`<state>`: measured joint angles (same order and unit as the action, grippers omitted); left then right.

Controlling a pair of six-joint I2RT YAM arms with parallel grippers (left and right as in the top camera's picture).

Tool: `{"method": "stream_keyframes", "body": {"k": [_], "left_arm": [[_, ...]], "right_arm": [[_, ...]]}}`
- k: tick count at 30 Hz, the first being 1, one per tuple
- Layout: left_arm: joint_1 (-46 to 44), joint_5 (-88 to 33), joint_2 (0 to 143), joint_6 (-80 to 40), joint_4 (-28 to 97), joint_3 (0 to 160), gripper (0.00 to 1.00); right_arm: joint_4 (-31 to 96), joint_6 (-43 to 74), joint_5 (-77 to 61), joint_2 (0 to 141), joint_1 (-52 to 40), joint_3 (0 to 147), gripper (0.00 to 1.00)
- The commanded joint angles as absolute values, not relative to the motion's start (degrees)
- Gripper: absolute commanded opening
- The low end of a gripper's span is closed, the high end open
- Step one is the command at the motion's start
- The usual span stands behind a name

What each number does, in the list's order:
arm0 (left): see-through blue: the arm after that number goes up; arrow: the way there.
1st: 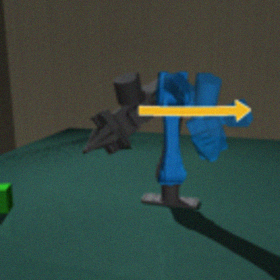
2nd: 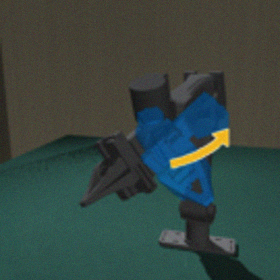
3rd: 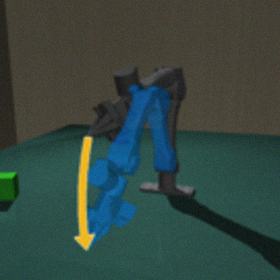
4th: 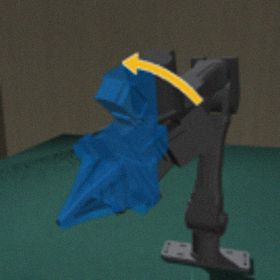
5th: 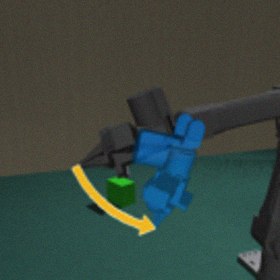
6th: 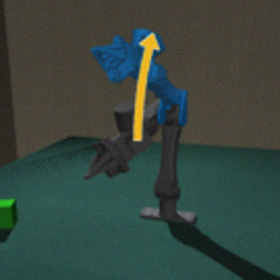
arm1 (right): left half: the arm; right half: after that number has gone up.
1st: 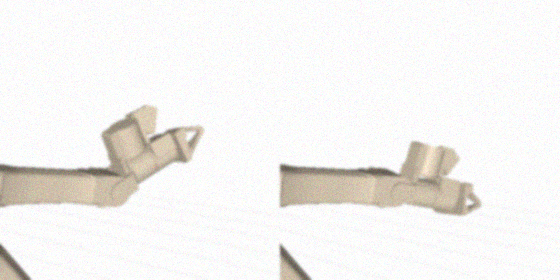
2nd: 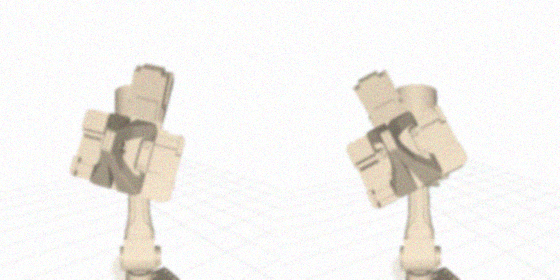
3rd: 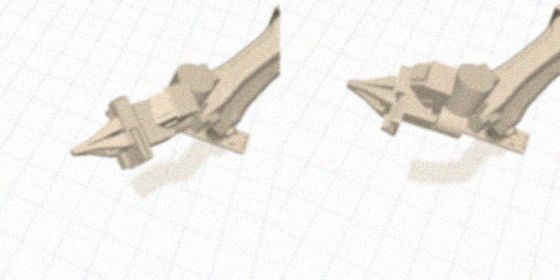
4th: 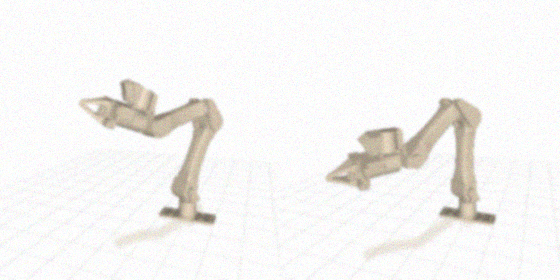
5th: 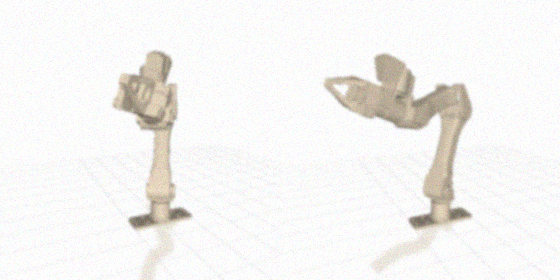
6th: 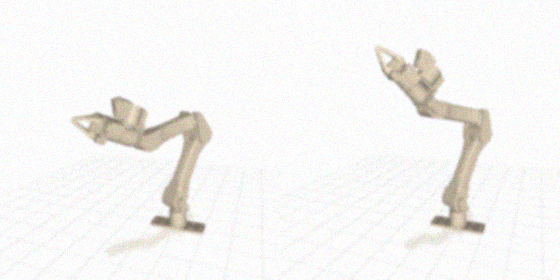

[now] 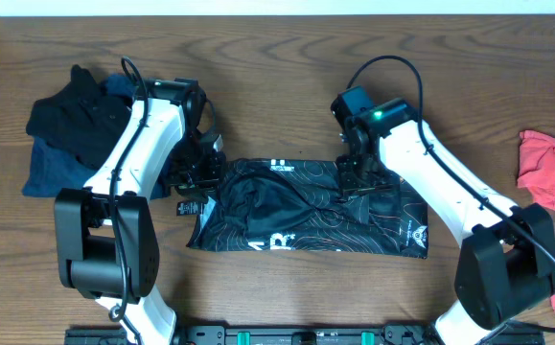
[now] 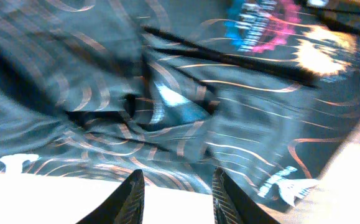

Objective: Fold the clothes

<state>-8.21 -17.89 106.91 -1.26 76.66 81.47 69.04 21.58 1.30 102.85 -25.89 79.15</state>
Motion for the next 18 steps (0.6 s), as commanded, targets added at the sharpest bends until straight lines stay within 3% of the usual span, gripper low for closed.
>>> {"method": "stream_keyframes", "body": {"k": [1,4,13,18], "left_arm": [[-8.1,-18.4,106.3,-0.9,77.0,82.6,0.25],[-8.1,-18.4,106.3,-0.9,77.0,82.2,0.39],[-8.1,-18.3,106.4,-0.9,70.3,75.1,0.6],[-8.1,-18.3,106.5,-0.9,63.7,70.8,0.63]], "right_arm": [[70.6,26.5,10.2,103.2,-22.7,78.9,0.35],[72.9,27.2,11.4,103.2,-19.2,78.9,0.36],[77.6,27.2,16.1,103.2,-9.1,78.9,0.39],[78.2,25.3,16.1,103.2,-5.5,78.9,0.39]]}}
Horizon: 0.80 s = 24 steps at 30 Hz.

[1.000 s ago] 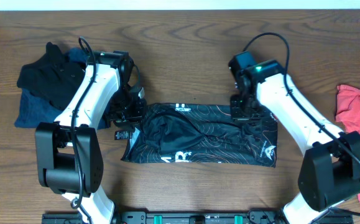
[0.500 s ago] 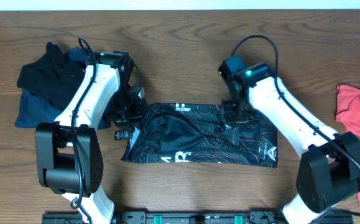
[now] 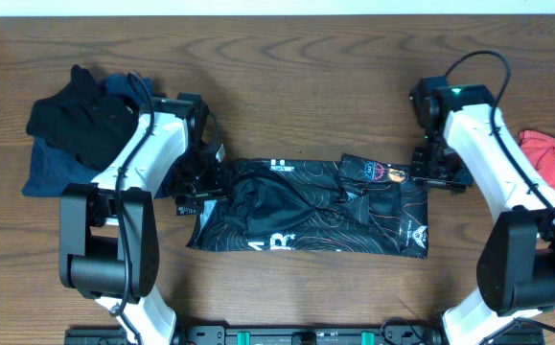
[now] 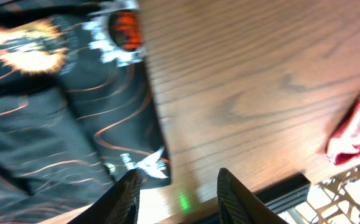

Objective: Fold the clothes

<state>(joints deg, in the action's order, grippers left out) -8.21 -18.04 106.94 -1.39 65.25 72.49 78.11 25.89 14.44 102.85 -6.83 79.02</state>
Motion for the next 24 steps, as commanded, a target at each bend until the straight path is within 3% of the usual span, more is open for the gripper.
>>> {"method": "stream_keyframes", "body": {"k": [1,4,15,24], "left_arm": [[-8.1,-18.3,106.5,-0.9,62.4,70.1,0.64],[-8.1,-17.0,106.6,-0.9,58.2,67.8,0.7],[-8.1,-17.2,108.7,-1.7,50.6,63.4,0.69],[-10.9,-18.8,110.0,-1.8,47.8,62.1,0.18]], "right_arm": [[78.2,25.0,16.1,103.2,-5.2,78.9,0.39],[78.2,24.7,16.1,103.2,-4.9,78.8,0.39],[78.0,24.7,16.1,103.2,-4.9,78.9,0.39],[78.3,24.8,16.0,103.0,-4.9,78.8,0.39]]}}
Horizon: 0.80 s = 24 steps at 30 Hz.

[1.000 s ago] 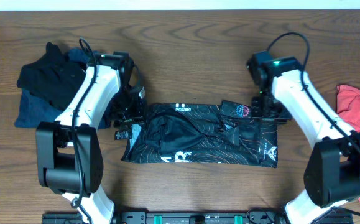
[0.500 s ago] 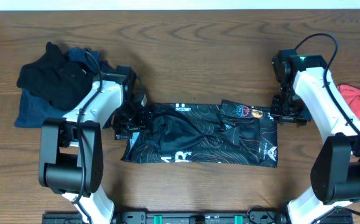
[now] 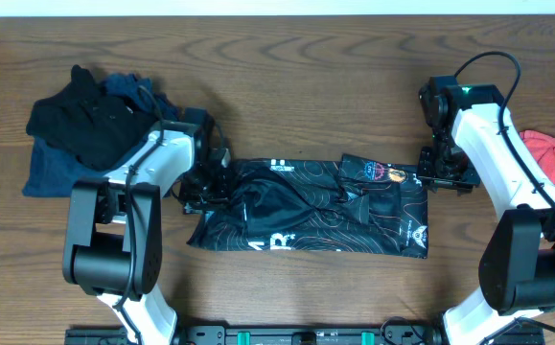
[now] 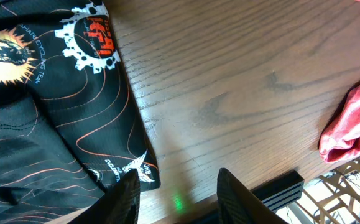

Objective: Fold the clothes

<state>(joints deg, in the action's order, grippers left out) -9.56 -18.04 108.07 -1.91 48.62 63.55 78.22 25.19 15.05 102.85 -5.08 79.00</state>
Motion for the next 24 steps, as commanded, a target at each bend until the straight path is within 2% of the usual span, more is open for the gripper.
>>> {"method": "stream_keyframes", "body": {"k": [1,4,14,24], "left_arm": [[-11.2,-18.8,110.0,-1.8,47.6,62.1,0.15],[-11.4,-18.8,110.0,-1.8,47.5,62.2,0.06],[-9.0,-16.2,104.4,-2.9,55.3,67.4,0.06],[-3.5,-6.9,94.6,-3.7,57.6,69.3,0.06]], "right_arm": [[78.3,24.7,16.1,103.0,-4.9,78.9,0.39],[78.5,24.7,16.1,103.0,-4.9,78.9,0.38],[77.5,24.8,17.1,101.4,-3.9,79.3,0.37],[77.6,20.1,16.5,93.6,5.6,80.9,0.39]]}}
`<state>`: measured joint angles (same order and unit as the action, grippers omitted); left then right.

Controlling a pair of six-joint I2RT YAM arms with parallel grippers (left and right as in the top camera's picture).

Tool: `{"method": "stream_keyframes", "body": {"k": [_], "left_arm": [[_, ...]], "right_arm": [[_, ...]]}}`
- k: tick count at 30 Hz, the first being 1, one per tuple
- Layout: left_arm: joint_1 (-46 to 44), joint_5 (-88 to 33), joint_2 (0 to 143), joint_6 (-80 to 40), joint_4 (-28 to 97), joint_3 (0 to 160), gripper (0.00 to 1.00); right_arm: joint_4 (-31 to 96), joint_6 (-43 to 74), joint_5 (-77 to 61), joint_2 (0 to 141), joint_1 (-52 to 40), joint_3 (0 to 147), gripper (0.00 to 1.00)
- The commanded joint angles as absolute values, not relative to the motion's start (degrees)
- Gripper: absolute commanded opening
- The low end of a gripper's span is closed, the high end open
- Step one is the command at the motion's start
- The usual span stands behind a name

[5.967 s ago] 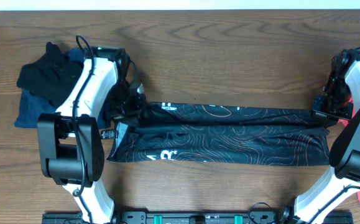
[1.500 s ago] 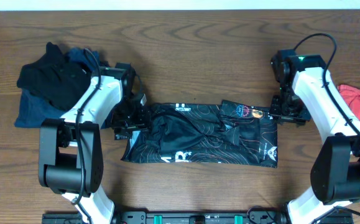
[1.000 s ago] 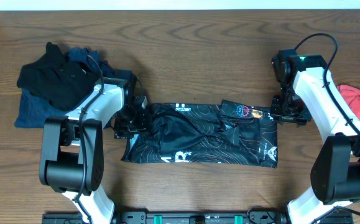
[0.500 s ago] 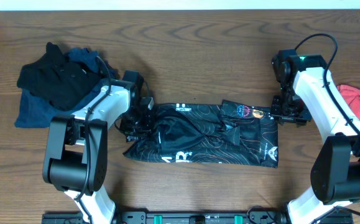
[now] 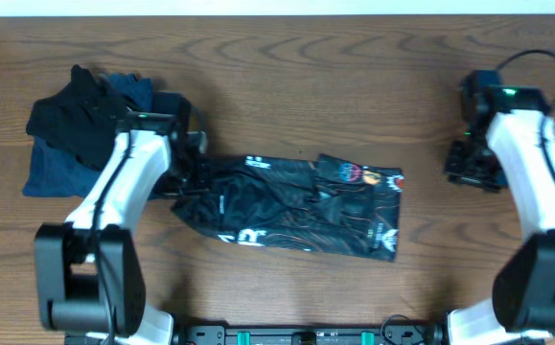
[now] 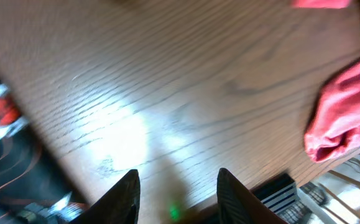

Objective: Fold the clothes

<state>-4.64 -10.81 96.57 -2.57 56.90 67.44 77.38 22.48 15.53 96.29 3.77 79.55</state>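
Note:
A black garment with orange line print (image 5: 296, 206) lies folded into a long strip at the table's middle, slightly tilted. At its left end sits my left gripper (image 5: 189, 178), apparently shut on the cloth; the fingers are hard to make out from overhead. My right gripper (image 5: 473, 169) hangs open over bare wood, well to the right of the garment. In the right wrist view the right gripper (image 6: 178, 196) holds nothing, and only the garment's corner (image 6: 5, 149) shows at the left.
A pile of dark clothes (image 5: 71, 129) lies at the far left. A red cloth lies at the right table edge and shows as the red cloth (image 6: 341, 118) near the right gripper. A black base rail (image 5: 287, 335) runs along the front edge.
The garment has shifted left and now lies tilted, with my left gripper further left at its end. My right gripper has moved right, from the garment's right edge to bare wood near the red cloth.
My right gripper was over the garment's upper middle while the left sat at its left end. Then the right stood open at the garment's right edge, with a logo flap lying on top. Now the garment lies further left and the right gripper is clear of it.

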Motion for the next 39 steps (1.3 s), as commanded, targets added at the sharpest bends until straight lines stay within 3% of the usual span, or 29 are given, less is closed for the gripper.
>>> {"method": "stream_keyframes", "body": {"k": [1,6,11,18,24,39], "left_arm": [[-3.4,-7.0,93.9,-4.0,58.3,70.1,0.06],[-6.3,-12.1,91.5,-6.3,61.7,73.9,0.06],[-14.7,-17.8,90.2,-10.2,60.9,75.9,0.06],[-30.0,-17.8,90.2,-20.3,52.9,76.2,0.06],[-39.3,-14.2,92.2,-21.8,47.1,76.2,0.06],[-46.6,-13.9,99.4,-21.8,39.3,76.2,0.08]], "right_arm": [[77.6,19.6,16.1,93.2,6.3,80.9,0.39],[78.2,18.5,16.0,92.2,8.5,80.9,0.39],[78.3,17.9,15.5,92.2,8.6,80.9,0.39],[78.5,16.6,14.5,92.2,8.6,80.9,0.39],[78.9,16.4,14.5,92.2,8.6,80.9,0.39],[79.1,15.3,13.0,92.2,8.6,80.9,0.39]]}}
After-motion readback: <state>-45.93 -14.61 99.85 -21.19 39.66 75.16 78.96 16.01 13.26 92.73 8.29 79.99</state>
